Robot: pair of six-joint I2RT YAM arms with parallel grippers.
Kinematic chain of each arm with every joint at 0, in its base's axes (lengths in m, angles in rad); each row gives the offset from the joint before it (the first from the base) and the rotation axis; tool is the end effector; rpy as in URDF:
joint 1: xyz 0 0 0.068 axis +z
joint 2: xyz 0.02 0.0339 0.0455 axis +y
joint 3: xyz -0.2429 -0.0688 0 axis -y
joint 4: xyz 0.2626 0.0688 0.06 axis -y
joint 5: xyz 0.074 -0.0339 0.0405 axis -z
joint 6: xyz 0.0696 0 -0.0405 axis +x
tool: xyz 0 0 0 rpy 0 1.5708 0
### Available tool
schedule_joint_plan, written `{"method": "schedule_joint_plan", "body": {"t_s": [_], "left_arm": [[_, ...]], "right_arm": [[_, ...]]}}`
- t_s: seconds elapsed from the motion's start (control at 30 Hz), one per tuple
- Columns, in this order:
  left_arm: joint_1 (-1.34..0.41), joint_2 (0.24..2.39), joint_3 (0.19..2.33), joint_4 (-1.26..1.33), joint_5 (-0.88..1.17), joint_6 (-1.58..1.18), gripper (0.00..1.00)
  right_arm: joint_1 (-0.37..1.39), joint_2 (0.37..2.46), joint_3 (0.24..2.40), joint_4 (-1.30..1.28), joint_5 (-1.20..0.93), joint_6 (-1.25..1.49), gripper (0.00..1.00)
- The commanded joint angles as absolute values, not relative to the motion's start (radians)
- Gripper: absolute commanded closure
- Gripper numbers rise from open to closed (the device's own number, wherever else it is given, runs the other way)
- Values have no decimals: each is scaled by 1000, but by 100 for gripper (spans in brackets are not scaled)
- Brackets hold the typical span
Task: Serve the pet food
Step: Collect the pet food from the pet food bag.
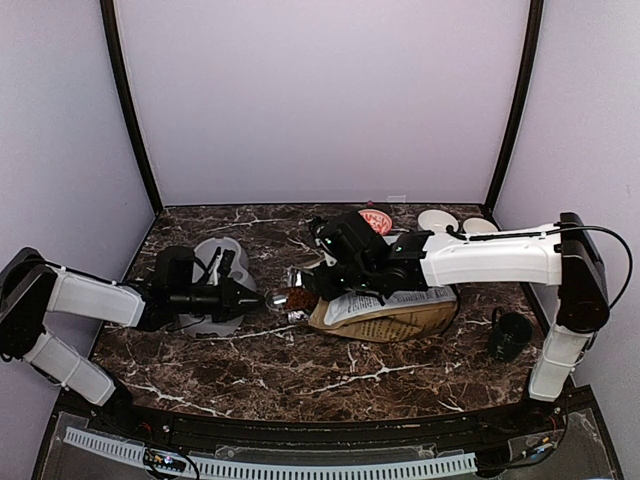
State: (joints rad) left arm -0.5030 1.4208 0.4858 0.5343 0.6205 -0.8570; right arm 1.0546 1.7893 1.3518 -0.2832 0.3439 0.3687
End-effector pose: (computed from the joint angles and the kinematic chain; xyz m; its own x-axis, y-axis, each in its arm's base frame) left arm 0.2505 -0.1840 0.1271 -0.8748 -0.2206 -0.4314 0.3056 0.4398 -0.8445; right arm 0.2380 0.3718 0.2016 -0.5539 -0.2885 -0.7810 -0.5297 0.8458 0.0632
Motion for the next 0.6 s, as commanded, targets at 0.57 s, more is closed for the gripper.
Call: {"method": "schedule_joint_plan", "body": {"t_s": [0.57], "left_arm": [[-438, 1370, 365, 977, 812, -1022, 100]], "right_arm": [[996, 1703, 1330, -204, 351, 408, 100]]}}
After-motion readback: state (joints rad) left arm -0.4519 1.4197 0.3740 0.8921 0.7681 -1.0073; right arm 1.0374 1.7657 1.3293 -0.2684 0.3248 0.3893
